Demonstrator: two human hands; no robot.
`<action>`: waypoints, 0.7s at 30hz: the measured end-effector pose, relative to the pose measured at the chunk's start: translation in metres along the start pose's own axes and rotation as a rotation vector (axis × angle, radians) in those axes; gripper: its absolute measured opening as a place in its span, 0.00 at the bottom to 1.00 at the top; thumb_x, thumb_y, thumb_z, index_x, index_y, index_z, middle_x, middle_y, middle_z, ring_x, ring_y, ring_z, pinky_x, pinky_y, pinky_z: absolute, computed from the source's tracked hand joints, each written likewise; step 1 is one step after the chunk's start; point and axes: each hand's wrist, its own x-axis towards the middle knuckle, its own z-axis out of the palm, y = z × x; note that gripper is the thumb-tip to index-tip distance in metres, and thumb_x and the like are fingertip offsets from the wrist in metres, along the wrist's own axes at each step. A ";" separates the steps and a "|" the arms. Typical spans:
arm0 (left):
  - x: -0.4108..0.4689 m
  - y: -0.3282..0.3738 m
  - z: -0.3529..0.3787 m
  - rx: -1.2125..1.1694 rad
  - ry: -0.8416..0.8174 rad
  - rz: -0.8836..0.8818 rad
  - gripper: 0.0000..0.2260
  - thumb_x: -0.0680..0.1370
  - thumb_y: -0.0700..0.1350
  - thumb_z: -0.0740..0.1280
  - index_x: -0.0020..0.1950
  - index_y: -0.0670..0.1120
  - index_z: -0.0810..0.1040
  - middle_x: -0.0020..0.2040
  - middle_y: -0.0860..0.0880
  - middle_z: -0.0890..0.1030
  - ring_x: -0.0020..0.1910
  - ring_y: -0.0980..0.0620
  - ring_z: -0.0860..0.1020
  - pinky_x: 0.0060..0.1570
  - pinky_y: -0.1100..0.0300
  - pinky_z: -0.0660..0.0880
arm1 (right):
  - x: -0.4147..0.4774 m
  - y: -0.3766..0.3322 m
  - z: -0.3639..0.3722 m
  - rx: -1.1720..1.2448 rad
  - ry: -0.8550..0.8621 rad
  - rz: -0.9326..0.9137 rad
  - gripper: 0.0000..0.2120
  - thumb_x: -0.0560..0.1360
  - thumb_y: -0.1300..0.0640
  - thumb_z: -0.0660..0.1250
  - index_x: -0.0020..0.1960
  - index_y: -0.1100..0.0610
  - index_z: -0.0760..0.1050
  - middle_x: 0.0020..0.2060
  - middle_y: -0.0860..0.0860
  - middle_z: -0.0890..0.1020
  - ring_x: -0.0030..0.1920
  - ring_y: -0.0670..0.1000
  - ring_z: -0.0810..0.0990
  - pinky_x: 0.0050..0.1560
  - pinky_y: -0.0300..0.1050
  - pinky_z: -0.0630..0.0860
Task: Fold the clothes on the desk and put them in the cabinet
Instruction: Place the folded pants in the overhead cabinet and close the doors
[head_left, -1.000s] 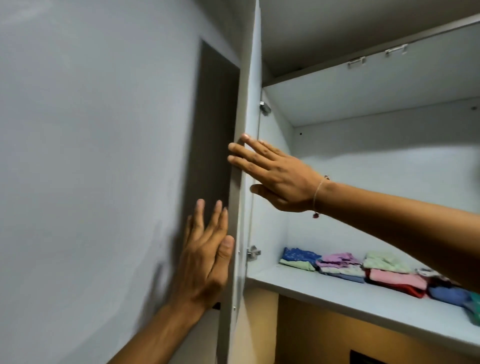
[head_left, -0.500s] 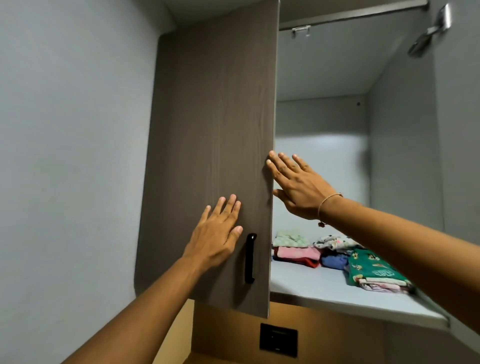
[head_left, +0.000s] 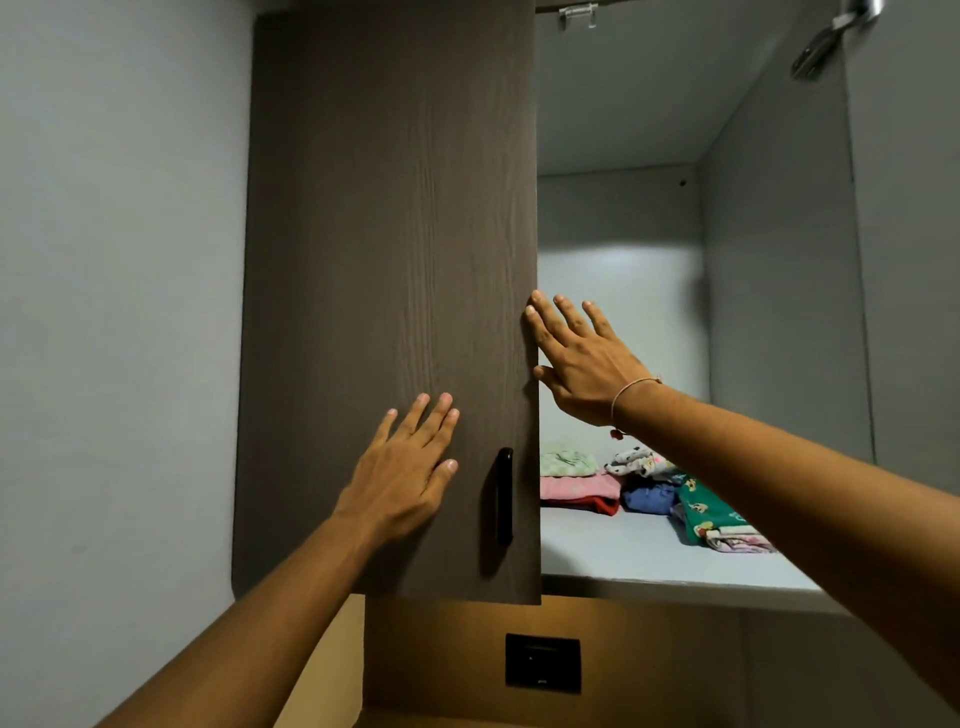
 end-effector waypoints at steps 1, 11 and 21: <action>0.000 -0.001 0.000 0.009 0.001 0.008 0.27 0.82 0.56 0.46 0.77 0.52 0.39 0.78 0.53 0.39 0.77 0.52 0.37 0.76 0.48 0.40 | 0.001 -0.002 -0.001 0.003 -0.012 0.009 0.33 0.81 0.42 0.45 0.78 0.56 0.36 0.78 0.56 0.40 0.78 0.59 0.41 0.77 0.60 0.42; 0.003 -0.006 -0.035 0.007 0.011 0.103 0.26 0.82 0.54 0.49 0.79 0.47 0.52 0.79 0.49 0.56 0.78 0.49 0.55 0.74 0.51 0.53 | -0.066 -0.040 -0.005 -0.044 -0.271 -0.014 0.31 0.81 0.43 0.45 0.79 0.55 0.39 0.78 0.54 0.41 0.78 0.59 0.38 0.77 0.60 0.39; 0.007 0.068 -0.108 0.015 0.078 0.191 0.27 0.81 0.55 0.47 0.79 0.48 0.51 0.80 0.48 0.53 0.79 0.48 0.50 0.76 0.48 0.50 | -0.206 -0.021 -0.061 0.266 -0.112 0.403 0.30 0.82 0.47 0.48 0.78 0.54 0.38 0.78 0.51 0.40 0.78 0.54 0.37 0.76 0.51 0.36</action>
